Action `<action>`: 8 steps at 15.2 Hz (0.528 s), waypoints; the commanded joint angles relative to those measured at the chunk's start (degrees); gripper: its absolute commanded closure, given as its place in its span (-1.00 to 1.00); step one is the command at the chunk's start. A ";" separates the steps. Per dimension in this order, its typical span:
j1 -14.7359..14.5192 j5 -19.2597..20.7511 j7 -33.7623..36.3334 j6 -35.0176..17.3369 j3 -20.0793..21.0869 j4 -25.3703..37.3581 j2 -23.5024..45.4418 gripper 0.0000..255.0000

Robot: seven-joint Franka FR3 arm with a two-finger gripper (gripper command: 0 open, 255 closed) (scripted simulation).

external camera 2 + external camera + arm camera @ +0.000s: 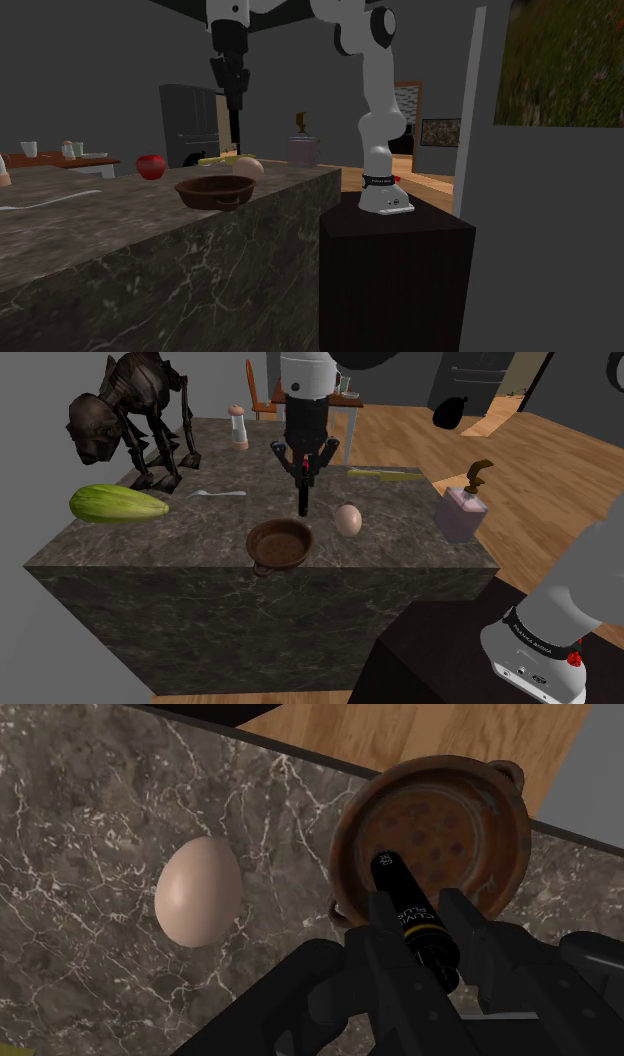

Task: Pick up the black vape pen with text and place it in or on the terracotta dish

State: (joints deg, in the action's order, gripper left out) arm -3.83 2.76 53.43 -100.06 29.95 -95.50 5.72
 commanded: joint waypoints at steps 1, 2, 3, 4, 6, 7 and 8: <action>-1.90 3.38 2.69 3.47 0.75 9.13 6.62 1.00; -3.10 4.88 3.65 5.01 0.86 13.26 9.60 1.00; -4.41 6.33 4.48 6.65 0.89 17.48 12.56 1.00; -4.41 6.20 4.43 5.80 0.68 16.49 12.37 1.00; -4.20 6.07 4.42 4.13 0.59 14.59 12.11 1.00; -4.09 6.03 4.42 3.31 0.57 13.67 12.01 1.00; -3.98 6.00 4.43 2.51 0.55 12.79 11.92 1.00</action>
State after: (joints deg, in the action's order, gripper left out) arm -7.94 8.75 57.90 -96.78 30.55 -81.95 17.66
